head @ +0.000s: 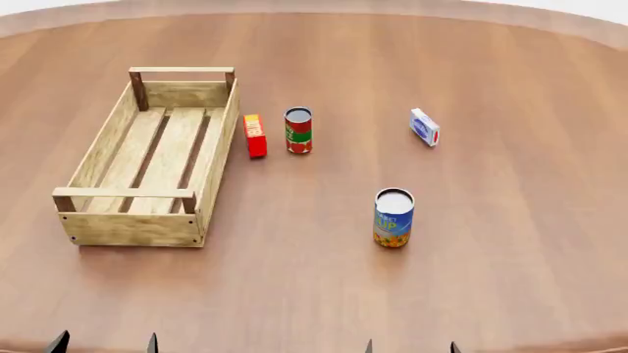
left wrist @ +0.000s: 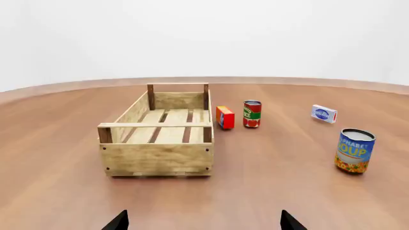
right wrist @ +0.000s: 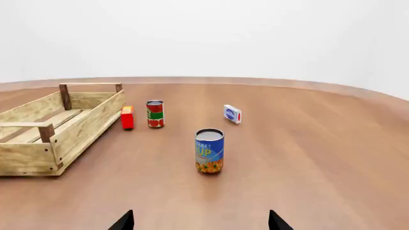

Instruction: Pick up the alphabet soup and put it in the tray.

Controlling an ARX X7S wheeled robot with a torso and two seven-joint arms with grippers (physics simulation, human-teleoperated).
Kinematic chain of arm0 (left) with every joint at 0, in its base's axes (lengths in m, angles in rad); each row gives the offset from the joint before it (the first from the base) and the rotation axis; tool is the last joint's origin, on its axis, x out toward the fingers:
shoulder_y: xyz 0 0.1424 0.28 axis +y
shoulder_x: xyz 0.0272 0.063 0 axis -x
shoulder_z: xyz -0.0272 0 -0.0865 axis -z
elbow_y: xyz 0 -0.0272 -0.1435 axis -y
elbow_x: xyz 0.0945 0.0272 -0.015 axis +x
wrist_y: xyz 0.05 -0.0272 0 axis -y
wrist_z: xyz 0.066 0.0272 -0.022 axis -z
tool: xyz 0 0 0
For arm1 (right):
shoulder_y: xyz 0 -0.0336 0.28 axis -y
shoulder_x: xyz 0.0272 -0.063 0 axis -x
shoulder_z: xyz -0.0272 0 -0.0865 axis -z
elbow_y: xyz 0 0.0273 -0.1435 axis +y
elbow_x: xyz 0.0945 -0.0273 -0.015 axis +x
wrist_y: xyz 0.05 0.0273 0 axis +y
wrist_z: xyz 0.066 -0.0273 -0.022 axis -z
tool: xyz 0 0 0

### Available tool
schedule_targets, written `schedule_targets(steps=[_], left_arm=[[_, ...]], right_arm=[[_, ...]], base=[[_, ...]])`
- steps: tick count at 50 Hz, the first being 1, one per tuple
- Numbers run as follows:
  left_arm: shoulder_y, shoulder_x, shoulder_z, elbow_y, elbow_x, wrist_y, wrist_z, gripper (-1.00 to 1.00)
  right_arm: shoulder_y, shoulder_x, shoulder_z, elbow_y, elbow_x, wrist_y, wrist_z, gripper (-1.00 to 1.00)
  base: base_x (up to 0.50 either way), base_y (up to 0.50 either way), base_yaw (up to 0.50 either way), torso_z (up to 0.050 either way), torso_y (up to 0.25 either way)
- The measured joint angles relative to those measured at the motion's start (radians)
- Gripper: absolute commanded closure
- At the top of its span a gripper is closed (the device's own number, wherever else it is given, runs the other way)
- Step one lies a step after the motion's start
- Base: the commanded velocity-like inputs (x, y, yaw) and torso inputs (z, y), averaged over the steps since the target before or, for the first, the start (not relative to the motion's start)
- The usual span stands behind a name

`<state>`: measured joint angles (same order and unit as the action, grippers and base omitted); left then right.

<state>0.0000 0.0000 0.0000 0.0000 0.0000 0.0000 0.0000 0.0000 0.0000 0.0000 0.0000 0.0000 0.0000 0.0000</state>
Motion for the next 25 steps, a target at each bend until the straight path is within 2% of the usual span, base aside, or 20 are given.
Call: schedule_targets(steps=[11,25], left_arm=[[0.011,-0.022,0.035,0.013,-0.016,0.006,-0.015,-1.0],[0.016,-0.053,0.069,0.019,-0.042,0.015,-0.042,-1.0]], right_arm=[[-0.004,0.024,-0.035,0.008,0.0,-0.027,0.028,-1.0],[-0.006,0.053,-0.077,0.008,0.023,-0.037,0.051,-1.0]], base=[[0.28,0.26,0.0,0.0,0.0],[0.38,0.29,0.0,0.0,0.0]])
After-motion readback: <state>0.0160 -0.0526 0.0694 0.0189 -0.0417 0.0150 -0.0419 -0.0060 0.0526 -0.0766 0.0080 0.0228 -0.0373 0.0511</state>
